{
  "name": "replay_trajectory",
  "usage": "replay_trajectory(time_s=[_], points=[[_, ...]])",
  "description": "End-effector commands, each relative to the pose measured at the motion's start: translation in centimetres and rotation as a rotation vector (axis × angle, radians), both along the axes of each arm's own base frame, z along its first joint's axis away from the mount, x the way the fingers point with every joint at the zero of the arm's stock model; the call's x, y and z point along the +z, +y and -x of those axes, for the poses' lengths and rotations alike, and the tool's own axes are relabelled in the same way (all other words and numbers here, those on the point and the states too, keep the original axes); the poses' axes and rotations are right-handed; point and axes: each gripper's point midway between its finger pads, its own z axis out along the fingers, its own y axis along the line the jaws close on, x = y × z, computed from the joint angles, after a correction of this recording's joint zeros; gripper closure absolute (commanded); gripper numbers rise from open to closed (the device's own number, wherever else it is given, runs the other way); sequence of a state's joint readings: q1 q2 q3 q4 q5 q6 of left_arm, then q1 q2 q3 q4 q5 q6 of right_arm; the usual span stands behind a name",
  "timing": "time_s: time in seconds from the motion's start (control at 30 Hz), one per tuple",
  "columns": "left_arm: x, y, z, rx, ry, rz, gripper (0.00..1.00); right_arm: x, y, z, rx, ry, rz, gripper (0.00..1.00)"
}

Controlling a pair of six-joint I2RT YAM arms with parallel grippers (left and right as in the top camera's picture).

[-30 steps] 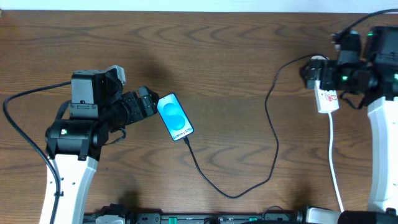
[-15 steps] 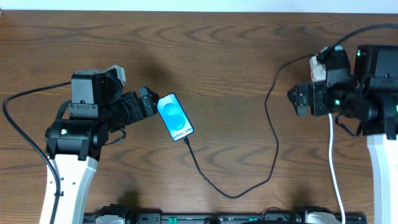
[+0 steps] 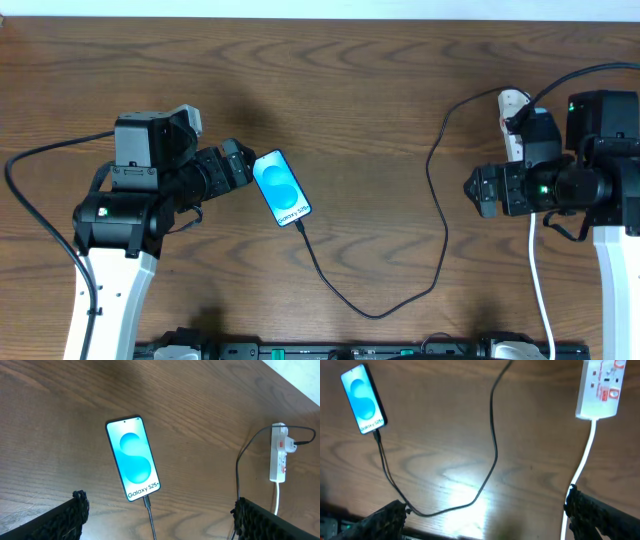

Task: Plug charger to phone and switch on socket

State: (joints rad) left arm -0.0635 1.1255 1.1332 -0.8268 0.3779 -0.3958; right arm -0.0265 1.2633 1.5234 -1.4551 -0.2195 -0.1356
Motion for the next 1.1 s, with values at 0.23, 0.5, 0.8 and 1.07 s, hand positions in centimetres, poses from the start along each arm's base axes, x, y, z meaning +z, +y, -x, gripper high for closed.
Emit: replay_trajectory(time_s=[0.23, 0.5, 0.8, 1.07], points=[[0.9, 0.2, -0.2, 0.005, -0.028, -0.007, 0.06, 0.6, 0.1, -1.1, 0.066, -0.067, 0.03, 0.01], [0.9, 0.2, -0.2, 0.005, -0.028, -0.007, 0.06, 2.3, 0.1, -1.2, 0.203, -0.289, 0.117, 0.01], [0.9, 0.2, -0.2, 0.005, -0.028, -0.007, 0.06, 0.6, 0.2, -0.1, 0.196, -0.569, 0.149, 0.01], [0.9, 0.2, -0.2, 0.005, -0.027, -0.006, 0.06, -2.1, 0.9, 1.0, 0.182, -0.807, 0.125, 0.01]])
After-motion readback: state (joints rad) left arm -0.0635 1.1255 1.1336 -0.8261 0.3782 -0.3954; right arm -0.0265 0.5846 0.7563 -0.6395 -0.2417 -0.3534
